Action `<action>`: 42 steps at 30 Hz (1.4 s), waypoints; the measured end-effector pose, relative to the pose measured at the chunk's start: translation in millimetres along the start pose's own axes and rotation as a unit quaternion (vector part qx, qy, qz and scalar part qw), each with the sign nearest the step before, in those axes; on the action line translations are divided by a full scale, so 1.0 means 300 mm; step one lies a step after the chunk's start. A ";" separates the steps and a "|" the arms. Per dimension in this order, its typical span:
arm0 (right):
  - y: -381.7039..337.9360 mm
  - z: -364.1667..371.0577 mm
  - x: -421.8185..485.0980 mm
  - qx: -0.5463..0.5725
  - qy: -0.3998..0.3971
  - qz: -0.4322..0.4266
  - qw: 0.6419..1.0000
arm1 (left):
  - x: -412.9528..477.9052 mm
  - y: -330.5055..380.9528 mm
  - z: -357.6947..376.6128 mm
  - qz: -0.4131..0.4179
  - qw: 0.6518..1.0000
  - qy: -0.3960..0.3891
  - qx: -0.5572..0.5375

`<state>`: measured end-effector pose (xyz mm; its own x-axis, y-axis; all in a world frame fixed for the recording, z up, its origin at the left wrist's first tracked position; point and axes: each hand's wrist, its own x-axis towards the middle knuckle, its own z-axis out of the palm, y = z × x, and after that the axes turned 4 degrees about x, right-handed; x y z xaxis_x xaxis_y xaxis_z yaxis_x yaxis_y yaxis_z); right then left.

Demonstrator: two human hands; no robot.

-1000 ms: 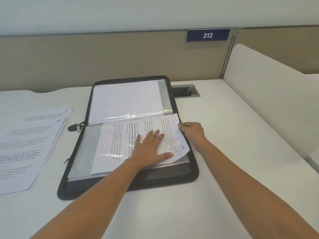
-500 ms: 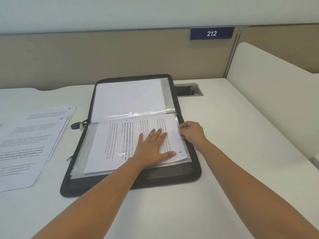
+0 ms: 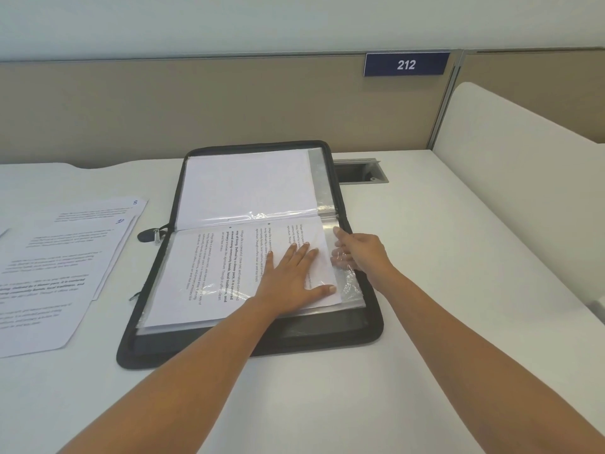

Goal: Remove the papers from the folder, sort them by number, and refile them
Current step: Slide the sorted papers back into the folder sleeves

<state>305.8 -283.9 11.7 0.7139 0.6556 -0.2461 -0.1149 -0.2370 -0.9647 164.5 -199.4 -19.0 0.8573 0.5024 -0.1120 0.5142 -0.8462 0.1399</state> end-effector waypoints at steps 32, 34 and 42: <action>-0.096 0.042 -0.099 -0.003 0.247 -0.265 0.932 | -0.165 -0.151 -0.152 0.063 0.952 0.300 -0.001; -0.101 0.070 -0.120 -0.019 0.236 -0.375 0.896 | -0.151 -0.150 -0.196 0.051 0.944 0.327 0.006; -0.101 0.232 -0.147 -0.215 0.056 -0.579 0.785 | -0.044 -0.151 -0.390 -0.016 0.941 0.333 0.064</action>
<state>229.7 -255.8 45.2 0.2270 0.5490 0.8044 0.8816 0.2351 -0.4092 132.8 -146.8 91.1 0.6881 0.4924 0.5330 0.5701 -0.8212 0.0228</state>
